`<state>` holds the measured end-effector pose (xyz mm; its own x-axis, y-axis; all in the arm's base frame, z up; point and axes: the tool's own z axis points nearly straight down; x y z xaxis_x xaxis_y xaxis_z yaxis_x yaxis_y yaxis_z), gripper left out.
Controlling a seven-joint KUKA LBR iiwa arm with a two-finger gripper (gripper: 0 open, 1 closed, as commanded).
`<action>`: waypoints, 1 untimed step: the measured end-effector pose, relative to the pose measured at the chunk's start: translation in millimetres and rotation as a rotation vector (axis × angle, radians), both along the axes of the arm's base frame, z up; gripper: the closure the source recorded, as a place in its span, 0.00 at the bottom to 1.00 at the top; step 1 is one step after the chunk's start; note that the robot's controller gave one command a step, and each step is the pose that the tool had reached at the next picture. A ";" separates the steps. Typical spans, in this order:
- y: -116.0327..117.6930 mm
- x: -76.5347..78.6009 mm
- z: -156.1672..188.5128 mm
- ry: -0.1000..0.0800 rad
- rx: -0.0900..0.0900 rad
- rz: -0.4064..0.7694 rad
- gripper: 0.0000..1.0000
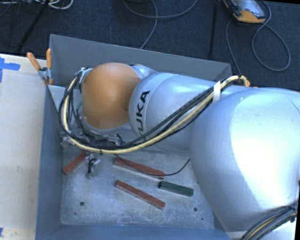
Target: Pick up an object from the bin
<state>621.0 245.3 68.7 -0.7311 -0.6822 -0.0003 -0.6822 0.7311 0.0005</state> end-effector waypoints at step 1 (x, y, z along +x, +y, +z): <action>0.9 -0.3 -0.2 0.000 0.001 0.000 1.00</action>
Offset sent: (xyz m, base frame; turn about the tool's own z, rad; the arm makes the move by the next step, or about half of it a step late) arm 0.0000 0.0000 0.0000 0.0000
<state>620.7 246.2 68.6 -0.7315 -0.6819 -0.0011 -0.6819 0.7315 0.0017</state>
